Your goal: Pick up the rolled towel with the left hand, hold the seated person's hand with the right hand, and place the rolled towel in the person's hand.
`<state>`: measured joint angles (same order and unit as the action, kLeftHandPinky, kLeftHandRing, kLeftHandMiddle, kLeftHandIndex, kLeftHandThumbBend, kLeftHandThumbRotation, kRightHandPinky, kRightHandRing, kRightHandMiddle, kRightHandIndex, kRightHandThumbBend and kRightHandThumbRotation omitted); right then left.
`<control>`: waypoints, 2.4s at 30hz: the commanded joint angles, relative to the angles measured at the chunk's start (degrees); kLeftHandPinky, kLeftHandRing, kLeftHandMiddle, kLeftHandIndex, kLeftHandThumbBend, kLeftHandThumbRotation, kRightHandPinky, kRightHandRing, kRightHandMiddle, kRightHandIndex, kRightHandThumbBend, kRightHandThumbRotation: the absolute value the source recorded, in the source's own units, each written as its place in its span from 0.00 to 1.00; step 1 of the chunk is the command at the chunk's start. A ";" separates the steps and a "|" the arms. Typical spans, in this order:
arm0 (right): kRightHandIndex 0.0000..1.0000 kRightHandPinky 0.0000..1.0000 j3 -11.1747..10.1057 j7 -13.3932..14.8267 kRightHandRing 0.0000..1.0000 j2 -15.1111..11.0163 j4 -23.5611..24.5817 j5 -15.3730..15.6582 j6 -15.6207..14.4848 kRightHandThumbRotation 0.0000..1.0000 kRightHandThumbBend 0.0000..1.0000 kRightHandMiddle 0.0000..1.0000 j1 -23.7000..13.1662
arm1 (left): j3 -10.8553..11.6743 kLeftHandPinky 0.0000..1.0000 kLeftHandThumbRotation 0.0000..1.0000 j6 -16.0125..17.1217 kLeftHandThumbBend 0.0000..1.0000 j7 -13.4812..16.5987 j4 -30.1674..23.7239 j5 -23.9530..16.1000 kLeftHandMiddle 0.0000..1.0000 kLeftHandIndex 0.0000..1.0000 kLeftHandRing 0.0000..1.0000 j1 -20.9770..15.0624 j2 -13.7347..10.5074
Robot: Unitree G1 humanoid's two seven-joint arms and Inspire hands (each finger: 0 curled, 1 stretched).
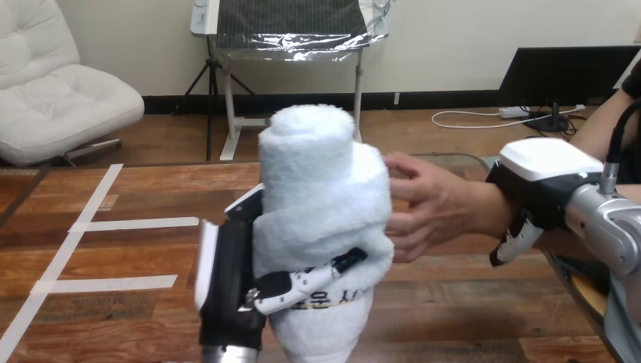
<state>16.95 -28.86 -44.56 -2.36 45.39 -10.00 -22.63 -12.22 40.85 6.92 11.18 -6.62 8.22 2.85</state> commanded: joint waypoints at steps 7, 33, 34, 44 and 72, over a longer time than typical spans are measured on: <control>0.39 0.15 -4.88 0.08 0.23 -1.75 6.37 -0.77 0.46 0.00 0.73 0.32 -2.12 | 0.56 0.32 0.14 -0.49 0.65 2.12 6.75 -3.68 0.43 0.50 0.37 -10.30 2.29; 0.35 0.12 -6.83 -3.34 0.20 -1.80 11.29 0.24 -1.81 0.00 0.71 0.29 -2.24 | 2.99 0.29 0.13 -3.70 0.61 10.11 28.61 -10.71 0.42 0.51 0.35 -25.21 -1.10; 0.35 0.13 -6.83 -3.39 0.20 -1.80 11.31 0.33 -1.82 0.00 0.71 0.29 -2.24 | 3.04 0.29 0.12 -4.01 0.61 10.31 28.95 -10.91 0.42 0.51 0.35 -25.38 -1.28; 0.34 0.13 -7.13 -3.39 0.20 -2.08 11.58 0.23 -1.45 0.00 0.71 0.29 -1.82 | 4.42 0.29 0.07 -4.00 0.59 10.43 31.81 -10.07 0.42 0.51 0.36 -26.25 -2.65; 0.36 0.14 -7.61 -2.81 0.22 -1.83 10.83 -0.27 -0.28 0.00 0.74 0.30 -0.87 | 6.11 0.30 0.03 -3.76 0.61 12.38 32.54 -10.54 0.43 0.51 0.36 -25.24 -5.31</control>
<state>13.42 -34.06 -45.36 7.52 45.18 -9.80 -20.32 -8.03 35.64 17.22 45.12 -17.86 -13.42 -1.34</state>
